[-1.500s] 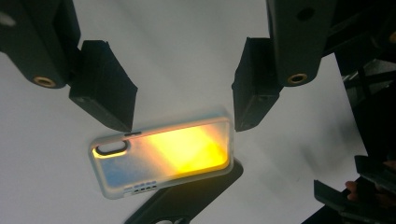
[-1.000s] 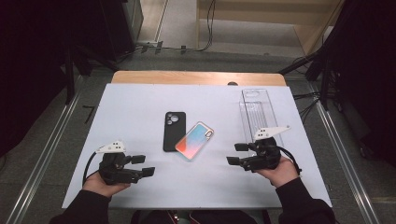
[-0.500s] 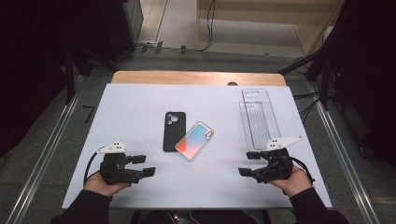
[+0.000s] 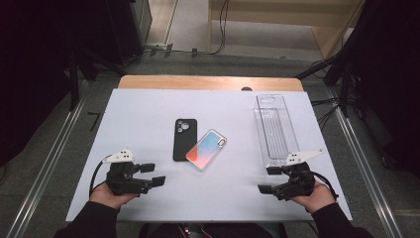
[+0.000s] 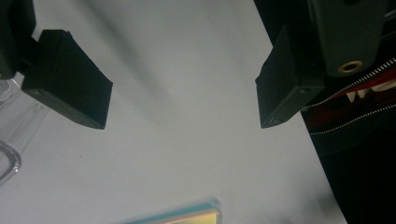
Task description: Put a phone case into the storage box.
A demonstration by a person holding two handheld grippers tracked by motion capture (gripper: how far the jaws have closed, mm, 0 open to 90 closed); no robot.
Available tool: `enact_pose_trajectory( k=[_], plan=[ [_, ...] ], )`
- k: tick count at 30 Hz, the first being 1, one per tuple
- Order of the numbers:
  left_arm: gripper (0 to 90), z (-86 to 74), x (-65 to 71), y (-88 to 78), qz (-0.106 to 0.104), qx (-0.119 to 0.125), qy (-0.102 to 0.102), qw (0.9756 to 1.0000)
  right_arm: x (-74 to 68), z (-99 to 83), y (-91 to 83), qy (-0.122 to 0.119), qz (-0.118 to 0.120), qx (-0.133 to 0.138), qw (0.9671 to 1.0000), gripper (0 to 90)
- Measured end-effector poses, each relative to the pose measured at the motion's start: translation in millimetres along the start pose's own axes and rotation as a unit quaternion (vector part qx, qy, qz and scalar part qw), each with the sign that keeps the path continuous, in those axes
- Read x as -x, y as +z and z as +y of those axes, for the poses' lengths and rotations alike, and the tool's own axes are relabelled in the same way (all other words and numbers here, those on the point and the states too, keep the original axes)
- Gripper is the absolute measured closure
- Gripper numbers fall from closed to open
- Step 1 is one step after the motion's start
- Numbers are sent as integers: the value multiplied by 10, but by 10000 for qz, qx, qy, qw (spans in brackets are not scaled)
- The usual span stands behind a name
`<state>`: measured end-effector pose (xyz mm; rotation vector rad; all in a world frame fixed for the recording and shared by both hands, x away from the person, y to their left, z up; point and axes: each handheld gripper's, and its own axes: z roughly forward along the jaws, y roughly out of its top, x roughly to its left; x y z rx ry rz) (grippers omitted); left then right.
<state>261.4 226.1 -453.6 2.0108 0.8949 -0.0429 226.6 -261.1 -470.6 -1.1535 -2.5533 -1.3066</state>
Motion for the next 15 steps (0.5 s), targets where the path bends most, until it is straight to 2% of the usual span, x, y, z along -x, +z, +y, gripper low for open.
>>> enact_pose_trajectory(
  k=[3,7,10,12,15],
  plan=[
    [273,57,-5,26,-89,-33,-89,9999,12,-1,-4,20,-4,4,10000,166],
    [268,164,4,100,-17,-170,-39,9998,12,-7,-7,34,-1,-11,10000,166],
    [153,234,21,148,1,-271,166,9995,12,-5,-5,20,13,-5,10000,166],
    [0,273,35,179,-10,-129,278,9995,12,-6,-6,38,15,-9,10000,166],
    [0,325,54,205,-6,34,309,9995,17,-8,-10,42,13,8,10000,166]
  ],
)
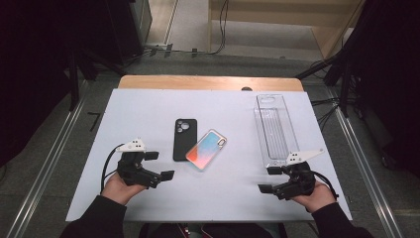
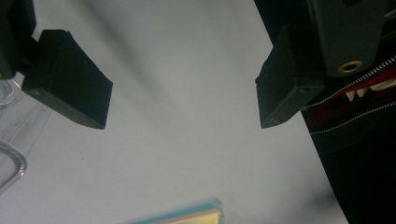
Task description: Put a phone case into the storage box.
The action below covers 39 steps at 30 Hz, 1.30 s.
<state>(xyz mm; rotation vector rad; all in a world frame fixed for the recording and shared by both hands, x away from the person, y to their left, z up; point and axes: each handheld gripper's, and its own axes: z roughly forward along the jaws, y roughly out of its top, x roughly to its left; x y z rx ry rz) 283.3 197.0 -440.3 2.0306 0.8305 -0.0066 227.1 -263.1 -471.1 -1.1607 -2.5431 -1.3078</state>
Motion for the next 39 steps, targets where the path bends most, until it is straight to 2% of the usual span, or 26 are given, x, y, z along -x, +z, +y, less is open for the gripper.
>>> enact_pose_trajectory(
  k=[2,9,12,23,30,39],
  plan=[
    [0,41,-1,22,-18,-66,-40,10000,-2,1,-3,10,3,15,10000,166],
    [0,173,-14,127,261,-190,69,9995,-4,1,1,9,1,1,10000,166],
    [0,230,-27,178,254,-211,52,9994,-2,0,0,8,-9,-1,10000,166],
    [0,472,-16,381,332,-44,33,9994,1,6,13,105,13,84,9999,166],
    [0,586,2,510,419,-42,54,9991,4,6,21,99,18,80,9999,166],
    [6,716,22,684,375,24,26,9993,8,3,17,107,-15,68,9999,166]
  ],
)
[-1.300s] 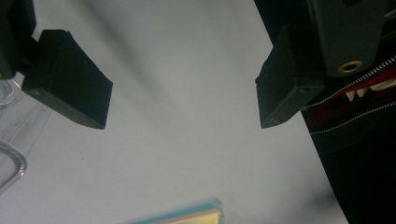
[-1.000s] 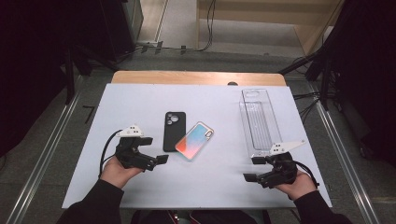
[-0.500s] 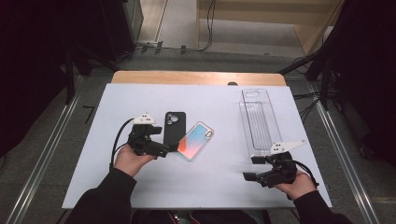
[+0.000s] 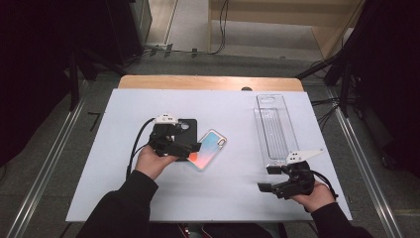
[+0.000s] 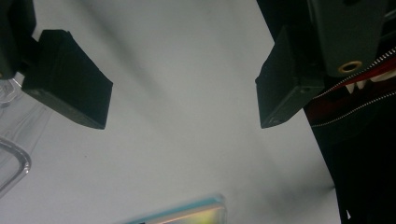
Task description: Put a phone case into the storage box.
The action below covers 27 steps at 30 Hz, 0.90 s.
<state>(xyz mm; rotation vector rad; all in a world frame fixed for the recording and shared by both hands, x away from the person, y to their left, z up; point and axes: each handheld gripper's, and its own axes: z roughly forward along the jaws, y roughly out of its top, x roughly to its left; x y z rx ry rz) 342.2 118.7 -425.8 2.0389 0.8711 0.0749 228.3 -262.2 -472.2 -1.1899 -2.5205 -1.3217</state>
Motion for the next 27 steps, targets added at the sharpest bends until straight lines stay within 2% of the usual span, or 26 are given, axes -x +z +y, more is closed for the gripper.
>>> enact_pose_trajectory(
  k=[12,16,22,26,27],
  plan=[
    [6,122,8,269,-16,-48,-45,10000,3,-1,5,26,-10,-29,10000,166],
    [6,174,10,376,155,-109,50,9998,2,0,5,6,-9,-21,10000,166],
    [5,187,41,516,225,-67,66,9997,9,-2,0,41,-33,-22,10000,166],
    [5,184,70,583,357,-162,282,9988,12,-2,-4,60,-49,-22,10000,166],
    [5,181,74,594,356,-155,268,9989,13,-2,-4,67,-41,-23,10000,166]
  ],
)
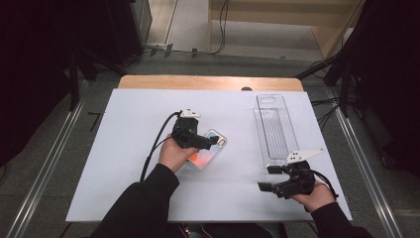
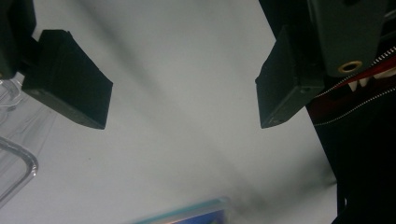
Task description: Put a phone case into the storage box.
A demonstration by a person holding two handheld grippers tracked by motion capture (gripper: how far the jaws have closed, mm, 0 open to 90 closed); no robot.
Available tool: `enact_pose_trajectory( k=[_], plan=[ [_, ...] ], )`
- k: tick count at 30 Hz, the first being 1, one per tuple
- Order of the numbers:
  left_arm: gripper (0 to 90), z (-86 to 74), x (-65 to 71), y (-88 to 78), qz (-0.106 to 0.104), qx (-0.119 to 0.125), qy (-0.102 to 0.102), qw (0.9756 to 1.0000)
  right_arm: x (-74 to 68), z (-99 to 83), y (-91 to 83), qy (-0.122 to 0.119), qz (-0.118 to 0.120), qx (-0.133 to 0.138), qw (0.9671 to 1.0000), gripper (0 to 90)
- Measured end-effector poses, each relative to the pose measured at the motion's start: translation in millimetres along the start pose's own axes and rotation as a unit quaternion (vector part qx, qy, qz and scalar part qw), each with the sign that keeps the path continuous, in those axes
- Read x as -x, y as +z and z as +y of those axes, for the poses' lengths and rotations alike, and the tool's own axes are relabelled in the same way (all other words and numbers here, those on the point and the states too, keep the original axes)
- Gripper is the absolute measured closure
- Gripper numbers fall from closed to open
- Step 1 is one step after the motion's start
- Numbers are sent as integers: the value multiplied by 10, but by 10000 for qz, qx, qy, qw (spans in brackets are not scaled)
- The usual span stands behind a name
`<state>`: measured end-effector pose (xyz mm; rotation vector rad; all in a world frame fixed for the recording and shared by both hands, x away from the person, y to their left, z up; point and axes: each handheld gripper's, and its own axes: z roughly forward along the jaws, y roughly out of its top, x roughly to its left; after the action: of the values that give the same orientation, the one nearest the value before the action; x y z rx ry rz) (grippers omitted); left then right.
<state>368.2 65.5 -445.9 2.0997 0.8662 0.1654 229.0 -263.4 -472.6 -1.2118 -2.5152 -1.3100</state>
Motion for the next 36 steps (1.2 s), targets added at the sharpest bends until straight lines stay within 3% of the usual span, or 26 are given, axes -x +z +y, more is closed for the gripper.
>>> enact_pose_trajectory(
  k=[8,12,19,25,28,32,36],
  plan=[
    [5,-49,23,62,111,74,25,9999,1,0,-2,21,35,8,10000,166],
    [5,-78,24,105,112,-30,61,9999,1,1,-7,32,29,39,10000,167],
    [5,-124,17,143,155,42,15,9999,1,2,-7,35,15,29,10000,166],
    [6,-184,-10,178,209,-38,5,9998,0,1,-2,26,18,8,10000,167],
    [6,-221,-21,193,116,21,-75,9999,2,1,2,23,9,6,10000,167],
    [5,-257,-8,235,252,-160,74,9995,1,1,4,13,9,-3,10000,167],
    [6,-294,-6,274,327,-182,33,9993,1,1,4,15,5,-3,10000,167]
  ],
)
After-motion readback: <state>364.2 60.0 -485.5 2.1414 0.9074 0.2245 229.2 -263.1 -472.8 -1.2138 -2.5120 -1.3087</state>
